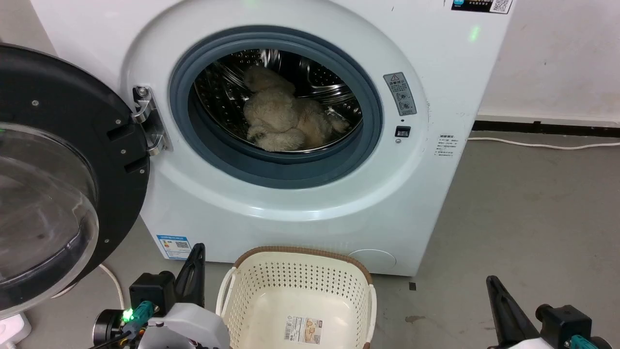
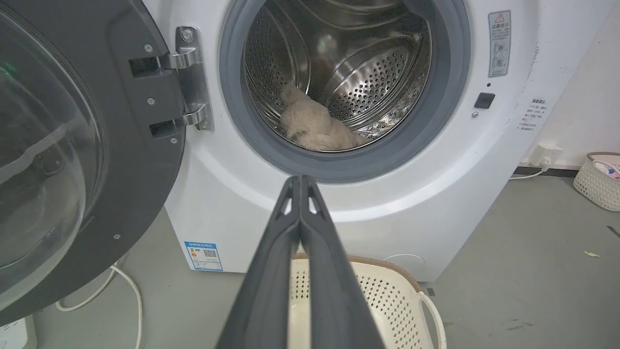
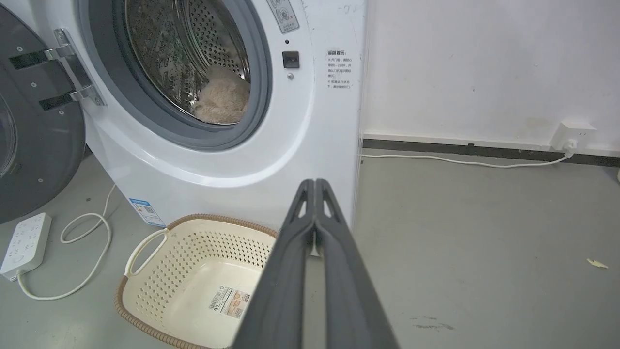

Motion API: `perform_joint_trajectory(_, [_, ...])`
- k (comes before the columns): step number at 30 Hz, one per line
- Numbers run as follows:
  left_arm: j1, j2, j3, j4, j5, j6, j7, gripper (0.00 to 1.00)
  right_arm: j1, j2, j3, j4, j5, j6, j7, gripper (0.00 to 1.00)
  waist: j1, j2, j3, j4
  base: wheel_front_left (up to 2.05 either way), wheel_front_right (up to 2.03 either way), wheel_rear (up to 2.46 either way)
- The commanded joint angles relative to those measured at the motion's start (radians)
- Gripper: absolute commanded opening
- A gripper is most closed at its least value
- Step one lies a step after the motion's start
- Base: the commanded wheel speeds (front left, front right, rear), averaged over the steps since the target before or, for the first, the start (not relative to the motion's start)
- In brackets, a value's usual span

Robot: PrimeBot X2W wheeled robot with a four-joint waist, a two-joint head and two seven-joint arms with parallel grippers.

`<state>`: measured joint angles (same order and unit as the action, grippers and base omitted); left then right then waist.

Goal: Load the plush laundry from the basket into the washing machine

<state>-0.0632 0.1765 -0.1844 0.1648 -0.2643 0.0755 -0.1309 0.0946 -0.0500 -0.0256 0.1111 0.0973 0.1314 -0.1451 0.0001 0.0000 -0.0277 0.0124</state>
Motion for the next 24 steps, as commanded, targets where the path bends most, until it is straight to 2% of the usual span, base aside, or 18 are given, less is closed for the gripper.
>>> perform_joint_trajectory(1, [0.015,-0.004,0.007,-0.010,0.015,-0.008,0.006,0.00,-0.016,0.000,0.001,-0.010,-0.007,0.000,0.005,0.00,-0.0001,0.0000,0.000,0.000,0.00,0.00,0.00])
perform_joint_trajectory(24, [0.028,-0.037,0.054,-0.051,0.081,-0.026,0.039,0.00,-0.037,0.000,0.008,-0.037,-0.031,0.000,0.042,0.00,-0.0001,0.0000,0.008,-0.003,0.00,0.00,0.00])
